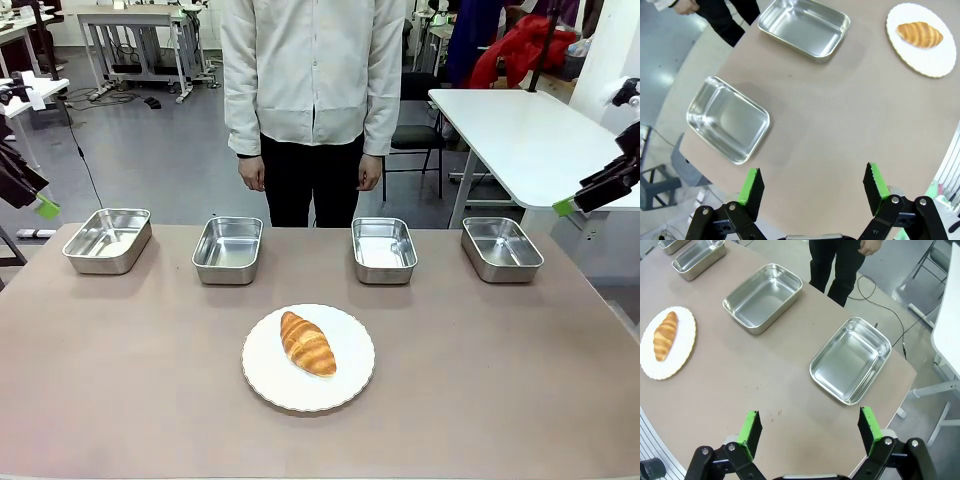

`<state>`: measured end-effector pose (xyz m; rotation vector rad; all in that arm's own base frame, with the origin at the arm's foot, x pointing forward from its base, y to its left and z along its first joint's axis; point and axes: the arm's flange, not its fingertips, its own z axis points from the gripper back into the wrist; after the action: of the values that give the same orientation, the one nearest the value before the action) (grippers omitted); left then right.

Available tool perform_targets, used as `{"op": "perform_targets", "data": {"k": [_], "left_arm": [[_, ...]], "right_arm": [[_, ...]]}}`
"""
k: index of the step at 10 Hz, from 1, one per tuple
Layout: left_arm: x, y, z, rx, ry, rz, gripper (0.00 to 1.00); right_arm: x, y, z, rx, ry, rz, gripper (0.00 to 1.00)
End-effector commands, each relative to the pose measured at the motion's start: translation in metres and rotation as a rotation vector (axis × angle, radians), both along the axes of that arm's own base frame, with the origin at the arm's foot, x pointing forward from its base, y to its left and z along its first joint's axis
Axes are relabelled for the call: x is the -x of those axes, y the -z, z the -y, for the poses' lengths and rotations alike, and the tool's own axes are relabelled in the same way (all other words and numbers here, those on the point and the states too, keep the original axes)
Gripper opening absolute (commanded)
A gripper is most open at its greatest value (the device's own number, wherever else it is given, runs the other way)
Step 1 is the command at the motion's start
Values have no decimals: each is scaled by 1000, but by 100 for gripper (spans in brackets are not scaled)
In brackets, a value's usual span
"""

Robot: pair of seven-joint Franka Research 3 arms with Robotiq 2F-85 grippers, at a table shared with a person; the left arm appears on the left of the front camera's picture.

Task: Place the bread in the container.
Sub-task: Place the Butter Roll into the Airtight Container indicated by the human.

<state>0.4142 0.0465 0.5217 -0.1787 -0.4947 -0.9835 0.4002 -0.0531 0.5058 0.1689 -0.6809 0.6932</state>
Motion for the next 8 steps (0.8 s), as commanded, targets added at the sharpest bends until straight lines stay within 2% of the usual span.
{"op": "perform_targets", "data": {"k": [1, 4, 6, 8], "left_arm": [[0, 0, -1, 1, 1, 1, 100], [10, -26, -50, 182, 14, 66, 100], [17, -38, -64, 283, 24, 116, 100], [17, -44, -73, 364, 23, 132, 100]], "right_arm": [[0, 1, 0, -3, -2, -1, 100], [-8, -13, 37, -80, -50, 59, 100], [-13, -22, 55, -135, -54, 81, 100], [-16, -26, 69, -189, -55, 90, 100]]}}
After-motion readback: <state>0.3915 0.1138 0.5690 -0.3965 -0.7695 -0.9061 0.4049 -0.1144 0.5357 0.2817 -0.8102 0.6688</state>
